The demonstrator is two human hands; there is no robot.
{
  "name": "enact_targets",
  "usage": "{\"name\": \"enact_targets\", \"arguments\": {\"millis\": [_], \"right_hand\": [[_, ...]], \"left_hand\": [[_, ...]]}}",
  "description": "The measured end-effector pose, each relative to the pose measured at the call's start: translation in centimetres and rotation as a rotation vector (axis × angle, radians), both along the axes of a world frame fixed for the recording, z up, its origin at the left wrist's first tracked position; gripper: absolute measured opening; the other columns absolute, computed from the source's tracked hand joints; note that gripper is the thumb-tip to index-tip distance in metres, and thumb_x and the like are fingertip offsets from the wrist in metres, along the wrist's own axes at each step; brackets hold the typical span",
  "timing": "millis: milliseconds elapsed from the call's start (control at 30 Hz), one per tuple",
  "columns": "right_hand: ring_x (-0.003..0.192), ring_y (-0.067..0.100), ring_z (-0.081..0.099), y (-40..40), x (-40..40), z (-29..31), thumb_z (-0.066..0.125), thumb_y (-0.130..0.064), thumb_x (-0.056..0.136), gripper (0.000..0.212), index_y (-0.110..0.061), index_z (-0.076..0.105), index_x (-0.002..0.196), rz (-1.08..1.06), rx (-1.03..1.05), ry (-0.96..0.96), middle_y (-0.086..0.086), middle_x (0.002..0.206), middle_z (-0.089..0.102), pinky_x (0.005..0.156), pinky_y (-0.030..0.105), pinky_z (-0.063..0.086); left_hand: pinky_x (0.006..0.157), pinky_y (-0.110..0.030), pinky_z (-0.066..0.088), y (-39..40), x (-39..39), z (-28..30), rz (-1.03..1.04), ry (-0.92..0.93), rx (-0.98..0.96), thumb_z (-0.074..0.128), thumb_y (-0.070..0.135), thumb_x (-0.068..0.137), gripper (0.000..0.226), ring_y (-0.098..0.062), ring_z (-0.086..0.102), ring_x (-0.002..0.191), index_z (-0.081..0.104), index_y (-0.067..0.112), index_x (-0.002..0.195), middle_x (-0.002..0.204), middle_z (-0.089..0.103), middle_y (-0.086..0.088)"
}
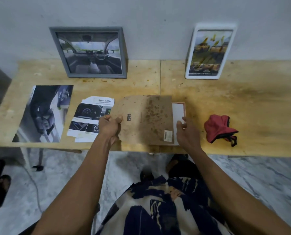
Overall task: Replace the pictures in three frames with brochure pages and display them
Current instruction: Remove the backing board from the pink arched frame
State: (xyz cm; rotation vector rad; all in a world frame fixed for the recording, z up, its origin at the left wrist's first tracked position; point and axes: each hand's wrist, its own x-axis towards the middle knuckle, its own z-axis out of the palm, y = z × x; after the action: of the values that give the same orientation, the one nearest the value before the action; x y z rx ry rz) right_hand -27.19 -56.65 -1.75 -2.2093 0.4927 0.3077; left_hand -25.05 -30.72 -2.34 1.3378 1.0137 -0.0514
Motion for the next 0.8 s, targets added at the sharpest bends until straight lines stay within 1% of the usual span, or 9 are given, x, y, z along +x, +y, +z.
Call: {"name": "enact_targets", "arguments": {"millis": [67, 167, 233, 300, 367, 467, 567, 633, 800], "right_hand": [[0.095, 0.016, 0.060, 0.9, 0.4, 1.3, 0.043, -0.034, 0.103, 0.041, -0.015, 0.049, 0.139, -0.009, 0.125, 0.019, 0.003, 0.116, 0.061, 0.071, 0.023, 0.044], [0.074, 0.005, 0.058, 1.5, 1.4, 2.1, 0.049, -0.025, 0.101, 0.035, -0.015, 0.053, 0.134, -0.065, 0.221, -0.007, 0.000, 0.105, 0.063, 0.046, 0.008, 0.039], [0.074, 0.004, 0.058, 1.4, 2.5, 2.6, 0.053, -0.015, 0.097, 0.036, -0.016, 0.053, 0.133, -0.102, 0.239, -0.028, 0.003, 0.109, 0.064, 0.042, 0.006, 0.039], [0.081, 0.012, 0.058, 1.0, 4.2, 2.7, 0.055, -0.007, 0.092, 0.044, -0.016, 0.053, 0.135, -0.102, 0.229, -0.031, 0.004, 0.114, 0.062, 0.048, 0.010, 0.044], [0.092, 0.017, 0.055, 0.8, 6.4, 2.7, 0.056, -0.004, 0.088, 0.051, -0.012, 0.051, 0.138, -0.098, 0.180, -0.015, 0.004, 0.118, 0.058, 0.064, 0.021, 0.050], [0.101, 0.018, 0.054, 0.3, 9.8, 2.1, 0.057, -0.004, 0.085, 0.054, -0.008, 0.050, 0.139, -0.086, 0.108, 0.013, 0.006, 0.123, 0.056, 0.078, 0.029, 0.052], [0.095, 0.014, 0.049, 0.3, 13.3, 1.7, 0.055, -0.004, 0.088, 0.043, -0.004, 0.054, 0.131, -0.051, 0.034, 0.039, 0.001, 0.111, 0.054, 0.075, 0.025, 0.044], [0.095, 0.016, 0.053, 0.3, 15.6, 0.9, 0.055, -0.007, 0.089, 0.037, -0.004, 0.057, 0.126, -0.044, -0.001, 0.055, 0.006, 0.114, 0.059, 0.075, 0.025, 0.044], [0.091, 0.014, 0.051, 0.4, 19.5, -1.0, 0.056, -0.011, 0.091, 0.019, -0.009, 0.058, 0.109, -0.002, -0.060, 0.079, 0.000, 0.102, 0.054, 0.069, 0.020, 0.040]], "left_hand": [[0.084, -0.051, 0.059, -0.4, 0.3, 0.2, -0.008, -0.008, -0.044, 0.071, 0.000, 0.088, 0.027, -0.030, 0.069, 0.087, 0.055, -0.003, 0.110, 0.110, 0.070, -0.020], [0.083, -0.041, 0.057, -1.4, 1.7, 0.1, 0.036, -0.027, -0.060, 0.073, 0.000, 0.086, 0.029, -0.026, 0.064, 0.088, 0.048, 0.010, 0.094, 0.099, 0.067, -0.014], [0.077, -0.036, 0.052, -1.9, 2.8, 0.4, 0.063, -0.039, -0.062, 0.076, 0.002, 0.083, 0.027, -0.022, 0.058, 0.078, 0.053, 0.007, 0.095, 0.085, 0.062, -0.011], [0.082, -0.038, 0.054, -1.9, 4.2, 0.4, 0.042, -0.016, -0.050, 0.079, 0.003, 0.079, 0.046, -0.023, 0.061, 0.080, 0.054, -0.001, 0.118, 0.101, 0.068, -0.020], [0.083, -0.037, 0.055, -1.9, 5.7, 0.7, -0.037, 0.013, -0.007, 0.079, -0.001, 0.077, 0.047, -0.025, 0.065, 0.090, 0.055, 0.009, 0.116, 0.113, 0.068, -0.022], [0.069, -0.030, 0.058, -2.1, 8.4, 1.2, -0.130, 0.030, 0.065, 0.077, -0.008, 0.077, 0.050, -0.024, 0.065, 0.087, 0.057, 0.010, 0.119, 0.109, 0.069, -0.014], [0.081, -0.039, 0.061, -2.4, 11.5, 1.5, -0.213, 0.089, 0.123, 0.079, -0.007, 0.075, 0.054, -0.024, 0.065, 0.091, 0.058, 0.011, 0.121, 0.111, 0.066, -0.009], [0.081, -0.042, 0.062, -2.5, 13.4, 1.2, -0.223, 0.116, 0.143, 0.082, -0.007, 0.072, 0.055, -0.026, 0.067, 0.094, 0.059, 0.013, 0.118, 0.112, 0.067, -0.009], [0.075, -0.044, 0.063, -2.8, 17.0, 0.0, -0.234, 0.188, 0.203, 0.085, -0.004, 0.070, 0.052, -0.029, 0.069, 0.095, 0.057, 0.017, 0.108, 0.110, 0.068, -0.009]]}}
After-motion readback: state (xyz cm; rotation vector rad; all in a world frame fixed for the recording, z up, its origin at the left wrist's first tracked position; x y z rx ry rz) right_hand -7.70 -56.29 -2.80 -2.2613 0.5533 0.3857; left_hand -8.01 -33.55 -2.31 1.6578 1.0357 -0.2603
